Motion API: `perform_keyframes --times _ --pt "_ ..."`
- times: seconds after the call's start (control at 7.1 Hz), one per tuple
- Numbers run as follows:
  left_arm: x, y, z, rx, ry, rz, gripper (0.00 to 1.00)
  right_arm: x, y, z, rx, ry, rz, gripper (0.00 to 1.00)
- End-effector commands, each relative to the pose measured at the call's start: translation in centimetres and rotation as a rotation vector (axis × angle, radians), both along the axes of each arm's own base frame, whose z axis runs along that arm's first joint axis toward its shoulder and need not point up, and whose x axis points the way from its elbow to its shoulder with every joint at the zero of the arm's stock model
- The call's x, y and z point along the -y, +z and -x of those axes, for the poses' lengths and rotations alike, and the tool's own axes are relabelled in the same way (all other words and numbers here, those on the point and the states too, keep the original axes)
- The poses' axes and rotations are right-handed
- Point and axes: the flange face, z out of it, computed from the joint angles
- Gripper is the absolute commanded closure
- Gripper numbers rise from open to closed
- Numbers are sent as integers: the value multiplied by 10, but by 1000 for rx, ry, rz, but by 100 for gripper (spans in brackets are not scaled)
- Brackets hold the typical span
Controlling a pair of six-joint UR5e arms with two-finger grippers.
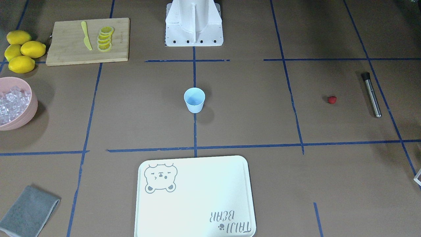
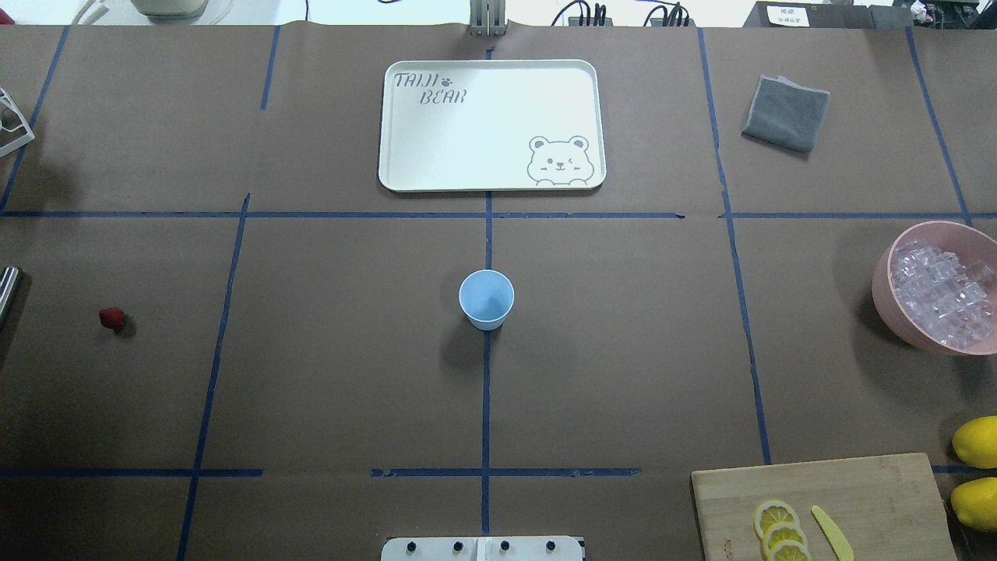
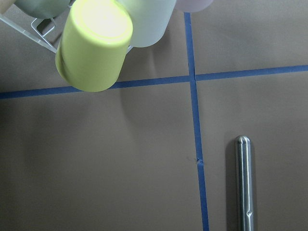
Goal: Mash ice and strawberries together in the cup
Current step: 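Move the right gripper over the pink bowl of ice cubes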
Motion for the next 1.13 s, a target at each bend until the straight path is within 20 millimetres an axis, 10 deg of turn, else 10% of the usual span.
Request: perform_keyframes --times 0.0,0.56,0.99 --pt "0 0 0 0 0 -1 0 4 -3 0 -1 10 2 1" --pt "1 -1 0 0 0 -2 0 9 -12 0 -2 12 -16 1" --pt "1 -1 0 0 0 -5 0 19 -54 39 2 -23 -51 0"
